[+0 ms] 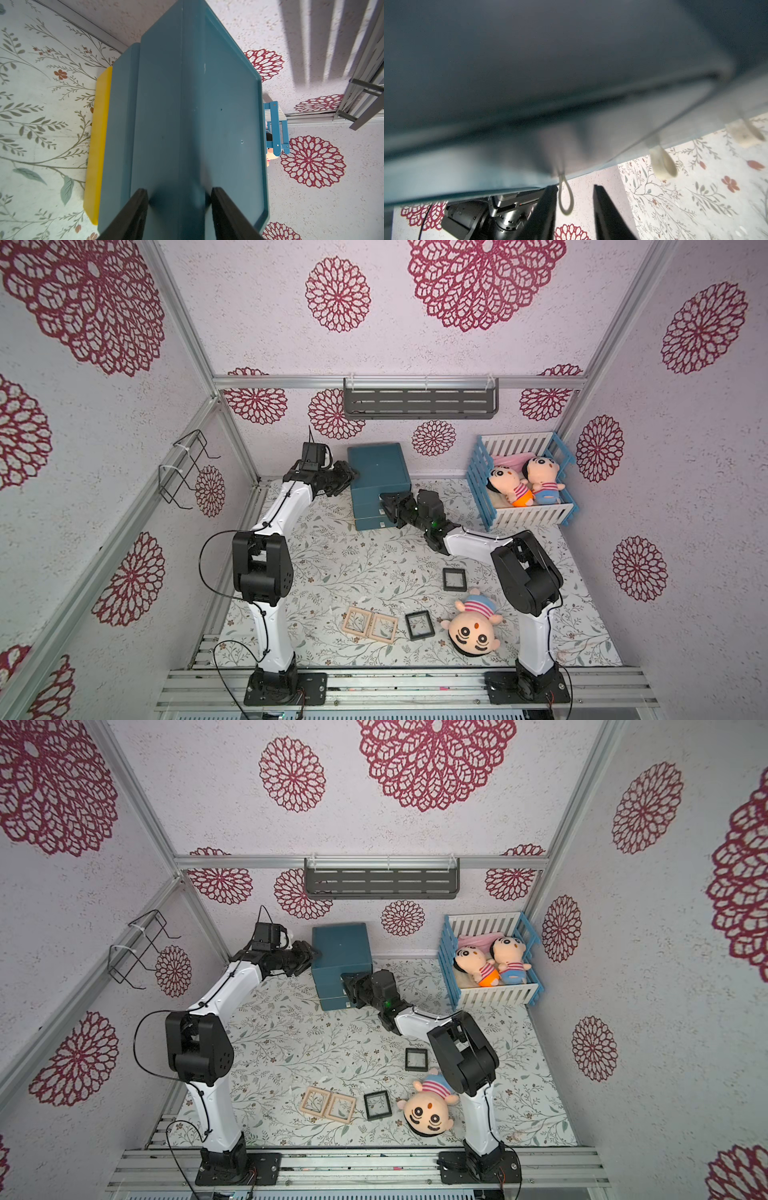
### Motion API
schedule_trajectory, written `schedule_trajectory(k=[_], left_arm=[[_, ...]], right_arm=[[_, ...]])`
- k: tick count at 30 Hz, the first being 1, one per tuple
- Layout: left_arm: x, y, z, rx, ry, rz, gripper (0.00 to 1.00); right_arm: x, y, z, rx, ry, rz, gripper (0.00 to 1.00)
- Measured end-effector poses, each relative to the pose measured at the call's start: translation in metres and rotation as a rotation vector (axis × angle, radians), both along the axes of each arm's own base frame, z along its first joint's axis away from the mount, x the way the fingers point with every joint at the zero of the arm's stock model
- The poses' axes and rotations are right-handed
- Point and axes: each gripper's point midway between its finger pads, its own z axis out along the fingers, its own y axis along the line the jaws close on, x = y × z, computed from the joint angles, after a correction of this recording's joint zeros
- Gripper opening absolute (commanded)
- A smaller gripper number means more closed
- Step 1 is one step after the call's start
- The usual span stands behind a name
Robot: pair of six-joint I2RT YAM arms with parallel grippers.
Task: Place the brooch boxes into the drawer by color
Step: Close the drawer in the storage box, then open the drawer in the storage box.
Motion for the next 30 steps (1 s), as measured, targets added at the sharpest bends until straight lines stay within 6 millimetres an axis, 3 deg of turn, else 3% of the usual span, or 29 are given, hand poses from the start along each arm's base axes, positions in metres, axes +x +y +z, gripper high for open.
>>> schedule_trajectory(k=[5, 10, 15, 30], left_arm=[[0.0, 0.0, 0.0, 0.0, 0.0, 0.0, 0.55], [0.002, 0.0, 0.001, -0.001, -0.002, 0.0, 0.55], [0.003, 0.0, 0.0, 0.0, -0.001, 0.0, 0.55], [0.006, -0.001, 0.001, 0.0, -0.002, -0.001, 0.55]], right_arm=[[-0.011, -0.008, -0.008, -0.018, 0.014, 0.001, 0.58], [-0.029, -0.019, -0.005, -0.017, 0.01, 0.002, 0.57], [-0.041, -0.026, -0.027, -0.033, 0.041, 0.003, 0.54], [-0.013, -0.007, -0.049, -0.03, 0.036, 0.002, 0.48]])
